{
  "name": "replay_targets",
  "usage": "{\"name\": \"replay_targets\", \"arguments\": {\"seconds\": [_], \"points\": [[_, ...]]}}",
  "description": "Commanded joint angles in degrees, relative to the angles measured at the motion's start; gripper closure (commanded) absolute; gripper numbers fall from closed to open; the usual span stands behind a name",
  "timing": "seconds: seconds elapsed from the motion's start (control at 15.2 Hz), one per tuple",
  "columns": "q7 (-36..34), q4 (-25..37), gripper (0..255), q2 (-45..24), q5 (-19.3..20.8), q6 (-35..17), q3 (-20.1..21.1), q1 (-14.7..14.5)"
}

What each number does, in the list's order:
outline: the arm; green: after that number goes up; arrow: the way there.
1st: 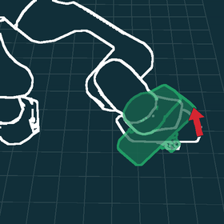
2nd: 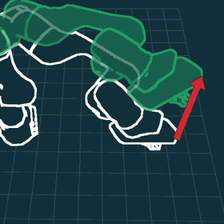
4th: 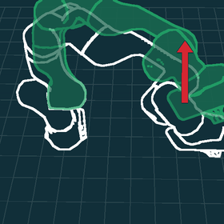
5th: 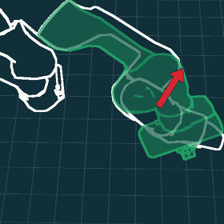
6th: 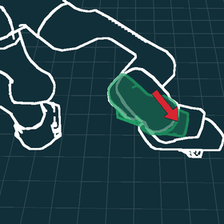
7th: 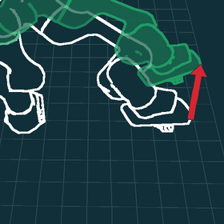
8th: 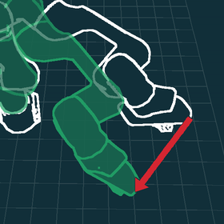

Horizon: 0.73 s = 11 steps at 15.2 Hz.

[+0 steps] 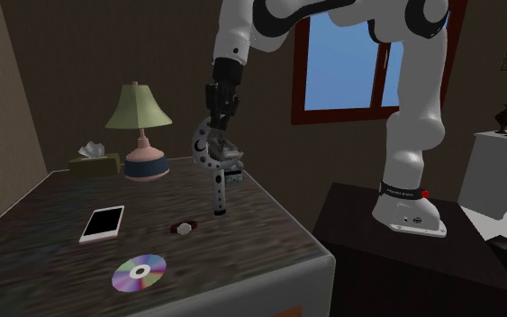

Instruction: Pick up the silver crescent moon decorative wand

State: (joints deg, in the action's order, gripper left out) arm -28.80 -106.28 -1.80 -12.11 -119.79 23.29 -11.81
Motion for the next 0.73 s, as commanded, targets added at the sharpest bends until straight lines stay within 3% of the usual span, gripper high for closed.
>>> {"name": "replay_targets", "arguments": {"seconds": [0.0,0.66], "points": [[-0.32,1.16,255,0.24,0.06,1.35,0.01,0.00],[-1.48,7.15,255,0.45,0.52,7.45,-0.10,0.10]]}}
